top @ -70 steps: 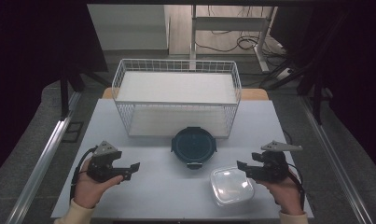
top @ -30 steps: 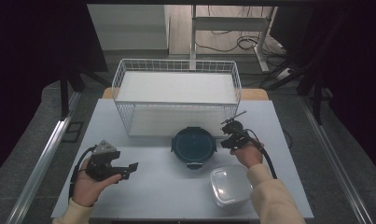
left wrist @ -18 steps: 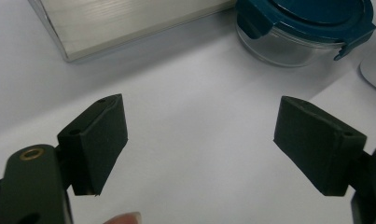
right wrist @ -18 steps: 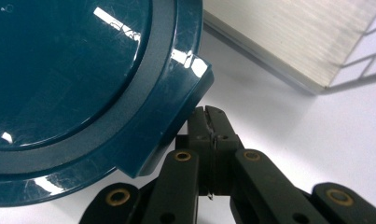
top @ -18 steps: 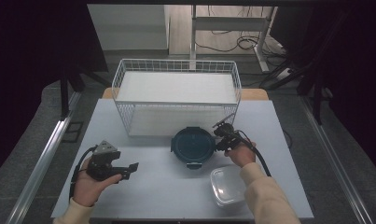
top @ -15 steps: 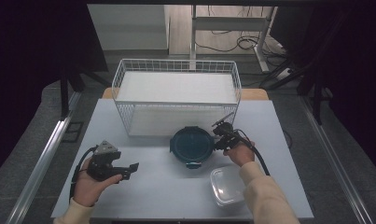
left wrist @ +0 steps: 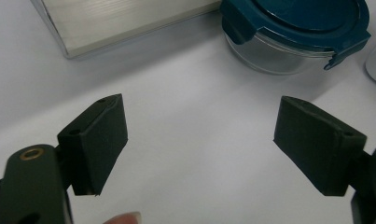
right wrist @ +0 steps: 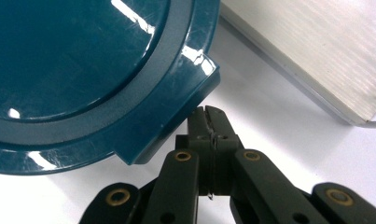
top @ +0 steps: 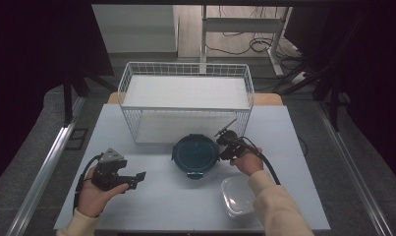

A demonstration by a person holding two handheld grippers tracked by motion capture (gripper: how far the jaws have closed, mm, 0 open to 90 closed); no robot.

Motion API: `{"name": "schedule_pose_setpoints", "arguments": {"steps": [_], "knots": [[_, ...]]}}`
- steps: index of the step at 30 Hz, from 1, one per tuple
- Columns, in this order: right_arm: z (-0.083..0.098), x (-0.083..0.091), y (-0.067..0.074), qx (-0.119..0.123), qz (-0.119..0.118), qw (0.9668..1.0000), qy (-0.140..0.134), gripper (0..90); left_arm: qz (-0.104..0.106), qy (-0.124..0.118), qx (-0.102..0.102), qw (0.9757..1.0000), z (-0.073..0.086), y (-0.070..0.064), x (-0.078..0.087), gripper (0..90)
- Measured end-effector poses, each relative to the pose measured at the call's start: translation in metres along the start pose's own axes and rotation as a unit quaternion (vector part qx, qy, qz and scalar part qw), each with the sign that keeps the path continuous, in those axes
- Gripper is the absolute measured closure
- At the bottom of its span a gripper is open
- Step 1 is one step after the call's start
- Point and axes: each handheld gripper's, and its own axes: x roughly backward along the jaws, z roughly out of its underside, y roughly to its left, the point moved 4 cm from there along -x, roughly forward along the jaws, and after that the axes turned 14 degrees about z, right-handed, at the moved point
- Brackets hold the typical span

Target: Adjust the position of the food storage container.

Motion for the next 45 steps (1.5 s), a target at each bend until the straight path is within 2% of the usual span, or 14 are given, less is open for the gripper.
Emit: {"name": "schedule_pose_setpoints", "arguments": {"steps": [13, 15, 19, 22, 23, 25, 28, 30, 31, 32, 34, 37, 42, 45], "knots": [[-0.005, -0.002, 0.002, 0.005, -0.011, 0.9999, -0.010, 89.3, -0.001, 0.003, 0.002, 1.0000, 0.001, 0.002, -0.002, 17.1], [-0.005, 0.000, -0.002, -0.007, -0.013, 0.9998, -0.015, 89.3, -0.002, 0.003, 0.002, 1.0000, 0.002, 0.002, -0.001, 17.1], [-0.001, 0.011, -0.011, -0.018, -0.007, 0.9995, -0.024, 89.4, -0.002, -0.002, 0.004, 1.0000, 0.001, 0.004, 0.002, 17.1], [0.008, 0.024, -0.017, -0.031, -0.011, 0.9985, -0.044, 89.3, -0.003, -0.003, 0.008, 1.0000, 0.002, 0.005, 0.002, 17.1], [0.013, 0.035, -0.020, -0.038, -0.014, 0.9973, -0.061, 89.2, -0.003, -0.003, 0.008, 1.0000, 0.002, 0.005, 0.001, 17.1], [0.015, 0.040, -0.023, -0.043, -0.014, 0.9965, -0.071, 89.2, -0.003, -0.002, 0.008, 1.0000, 0.002, 0.004, 0.001, 17.1], [0.022, 0.057, -0.028, -0.074, -0.027, 0.9920, -0.099, 88.2, -0.001, -0.002, 0.008, 1.0000, 0.002, 0.003, 0.000, 17.0], [0.027, 0.067, -0.032, -0.096, -0.042, 0.9873, -0.119, 82.1, -0.003, -0.003, 0.008, 1.0000, 0.002, 0.003, 0.001, 17.0], [0.033, 0.074, -0.033, -0.119, -0.059, 0.9814, -0.138, 67.2, -0.003, -0.003, 0.008, 1.0000, 0.002, 0.003, 0.001, 17.0], [0.033, 0.074, -0.033, -0.119, -0.059, 0.9814, -0.138, 67.2, -0.005, -0.004, 0.008, 0.9999, 0.002, 0.003, 0.001, 17.0], [0.038, 0.079, -0.034, -0.140, -0.067, 0.9754, -0.156, 50.6, -0.007, -0.007, 0.009, 0.9999, 0.001, 0.003, 0.002, 17.0], [0.044, 0.083, -0.033, -0.164, -0.082, 0.9677, -0.173, 37.2, -0.005, -0.015, 0.008, 0.9998, 0.000, 0.001, 0.003, 17.1], [0.052, 0.087, -0.031, -0.186, -0.094, 0.9613, -0.181, 25.0, 0.000, -0.024, 0.010, 0.9997, -0.001, -0.001, 0.004, 17.1], [0.053, 0.088, -0.031, -0.187, -0.102, 0.9596, -0.184, 24.1, 0.002, -0.030, 0.015, 0.9995, -0.002, -0.001, 0.004, 17.1]]}}
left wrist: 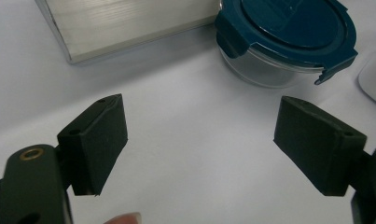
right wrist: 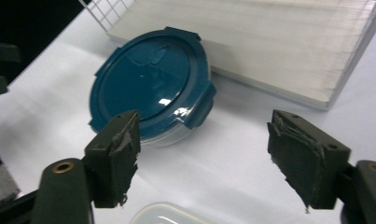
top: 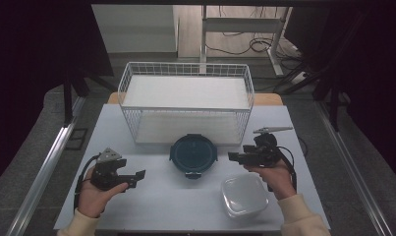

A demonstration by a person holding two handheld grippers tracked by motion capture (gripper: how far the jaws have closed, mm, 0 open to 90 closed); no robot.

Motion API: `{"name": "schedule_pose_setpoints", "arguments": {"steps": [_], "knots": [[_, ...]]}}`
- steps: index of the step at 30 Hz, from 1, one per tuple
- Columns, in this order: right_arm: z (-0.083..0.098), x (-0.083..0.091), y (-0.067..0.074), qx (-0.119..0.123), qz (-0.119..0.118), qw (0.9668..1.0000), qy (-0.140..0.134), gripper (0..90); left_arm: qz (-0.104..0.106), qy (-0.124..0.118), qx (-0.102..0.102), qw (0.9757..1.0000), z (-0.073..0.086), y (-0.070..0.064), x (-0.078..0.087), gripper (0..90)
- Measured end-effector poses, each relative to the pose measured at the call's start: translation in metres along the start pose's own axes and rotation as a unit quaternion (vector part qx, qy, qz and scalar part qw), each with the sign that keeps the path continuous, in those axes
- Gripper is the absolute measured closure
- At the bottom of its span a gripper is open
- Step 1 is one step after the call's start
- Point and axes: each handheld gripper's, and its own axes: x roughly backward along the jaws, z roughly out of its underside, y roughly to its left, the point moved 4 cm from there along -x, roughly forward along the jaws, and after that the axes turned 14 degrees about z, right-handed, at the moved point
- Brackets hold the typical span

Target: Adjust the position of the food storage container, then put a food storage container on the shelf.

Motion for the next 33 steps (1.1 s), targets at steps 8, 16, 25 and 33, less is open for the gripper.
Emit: {"name": "schedule_pose_setpoints", "arguments": {"steps": [8, 16, 25, 33], "knots": [[-0.002, 0.005, 0.008, 0.002, -0.023, 0.9997, -0.005, 19.0, 0.020, -0.011, 0.009, 0.9997, -0.005, -0.010, -0.002, 16.6], [-0.002, 0.003, 0.014, 0.010, -0.036, 0.9993, 0.001, 16.2, 0.036, -0.026, 0.023, 0.9988, -0.023, -0.017, -0.008, 14.0], [-0.008, -0.015, 0.023, 0.018, -0.058, 0.9977, 0.030, 14.4, 0.083, -0.012, 0.045, 0.9955, -0.052, -0.022, -0.034, 9.0], [-0.012, -0.041, 0.029, 0.014, -0.058, 0.9963, 0.061, 14.0, 0.115, 0.000, 0.083, 0.9899, -0.061, -0.012, -0.058, 8.5]]}}
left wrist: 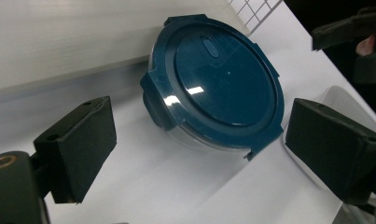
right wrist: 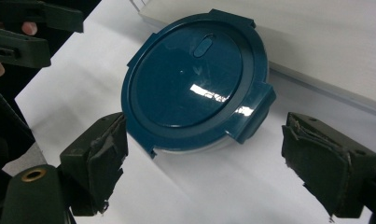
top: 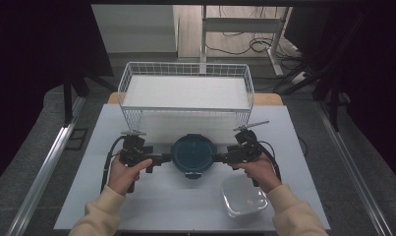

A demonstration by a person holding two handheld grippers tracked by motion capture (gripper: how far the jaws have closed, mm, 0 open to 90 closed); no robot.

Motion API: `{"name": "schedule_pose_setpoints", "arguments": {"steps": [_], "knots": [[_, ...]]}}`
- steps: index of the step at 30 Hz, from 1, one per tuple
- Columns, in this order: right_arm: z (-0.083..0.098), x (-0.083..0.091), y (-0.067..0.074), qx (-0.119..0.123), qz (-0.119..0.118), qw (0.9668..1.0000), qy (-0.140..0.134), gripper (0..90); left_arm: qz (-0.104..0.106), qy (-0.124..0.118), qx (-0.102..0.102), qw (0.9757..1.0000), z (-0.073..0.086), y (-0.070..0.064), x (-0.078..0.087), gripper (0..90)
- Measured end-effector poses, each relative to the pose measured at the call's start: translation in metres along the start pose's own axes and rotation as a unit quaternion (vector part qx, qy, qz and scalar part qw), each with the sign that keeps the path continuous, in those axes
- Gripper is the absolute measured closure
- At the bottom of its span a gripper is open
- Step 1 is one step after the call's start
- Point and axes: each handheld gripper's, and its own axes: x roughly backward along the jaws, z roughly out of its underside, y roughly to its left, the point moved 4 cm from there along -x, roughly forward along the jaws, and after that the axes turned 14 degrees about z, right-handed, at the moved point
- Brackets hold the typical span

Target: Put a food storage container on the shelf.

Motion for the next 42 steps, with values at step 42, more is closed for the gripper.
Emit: {"name": "schedule_pose_setpoints", "arguments": {"steps": [42], "knots": [[-0.007, -0.087, -0.001, -0.120, -0.029, 0.9868, 0.106, 5.6, 0.088, 0.053, 0.135, 0.9856, -0.007, 0.047, -0.074, 9.3]]}}
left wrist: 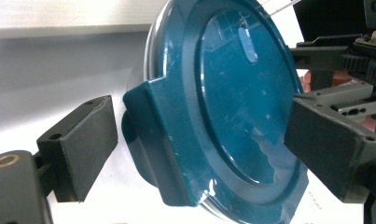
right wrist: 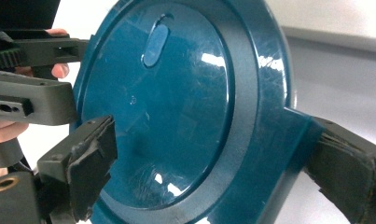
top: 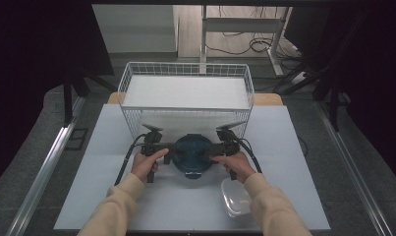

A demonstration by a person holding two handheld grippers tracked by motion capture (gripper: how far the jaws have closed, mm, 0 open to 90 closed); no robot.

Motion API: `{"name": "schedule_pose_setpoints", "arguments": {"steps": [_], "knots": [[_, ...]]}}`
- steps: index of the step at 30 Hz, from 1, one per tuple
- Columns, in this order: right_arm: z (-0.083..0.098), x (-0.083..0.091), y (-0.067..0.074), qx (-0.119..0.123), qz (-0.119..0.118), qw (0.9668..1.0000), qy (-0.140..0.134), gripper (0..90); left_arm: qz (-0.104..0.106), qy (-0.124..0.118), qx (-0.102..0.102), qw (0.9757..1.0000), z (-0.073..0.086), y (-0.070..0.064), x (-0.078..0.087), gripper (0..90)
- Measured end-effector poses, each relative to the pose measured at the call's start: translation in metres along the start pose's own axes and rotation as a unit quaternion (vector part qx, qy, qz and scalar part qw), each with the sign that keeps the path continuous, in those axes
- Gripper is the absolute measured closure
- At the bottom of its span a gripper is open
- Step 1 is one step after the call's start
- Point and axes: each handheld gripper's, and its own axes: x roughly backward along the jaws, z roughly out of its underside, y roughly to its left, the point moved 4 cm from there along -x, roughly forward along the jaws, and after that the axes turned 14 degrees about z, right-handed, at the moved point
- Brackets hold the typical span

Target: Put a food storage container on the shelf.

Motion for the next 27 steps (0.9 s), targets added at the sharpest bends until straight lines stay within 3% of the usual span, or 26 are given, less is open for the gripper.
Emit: {"name": "schedule_pose_setpoints", "arguments": {"steps": [6, 10, 11, 14, 22, 27], "knots": [[0.000, -0.003, -0.002, -0.018, -0.010, 0.9997, 0.013, 10.0, 0.017, 0.005, 0.033, 0.9993, 0.002, 0.004, -0.004, 11.9], [0.000, -0.002, -0.005, -0.034, -0.011, 0.9992, 0.020, 16.2, 0.022, 0.008, 0.043, 0.9988, 0.004, 0.003, -0.006, 19.3], [-0.001, -0.001, -0.008, -0.050, -0.016, 0.9983, 0.024, 19.2, 0.019, 0.007, 0.045, 0.9988, 0.004, 0.003, -0.006, 20.6], [-0.002, 0.000, -0.010, -0.063, -0.022, 0.9974, 0.026, 21.3, 0.013, 0.005, 0.047, 0.9988, 0.004, 0.001, -0.006, 21.9], [-0.001, 0.008, -0.011, -0.075, -0.020, 0.9965, 0.031, 27.7, 0.012, 0.000, 0.055, 0.9984, 0.004, -0.002, -0.001, 26.2], [0.002, 0.015, -0.007, -0.075, -0.019, 0.9969, 0.017, 32.2, 0.017, -0.006, 0.054, 0.9984, 0.007, -0.004, 0.004, 29.0]]}}
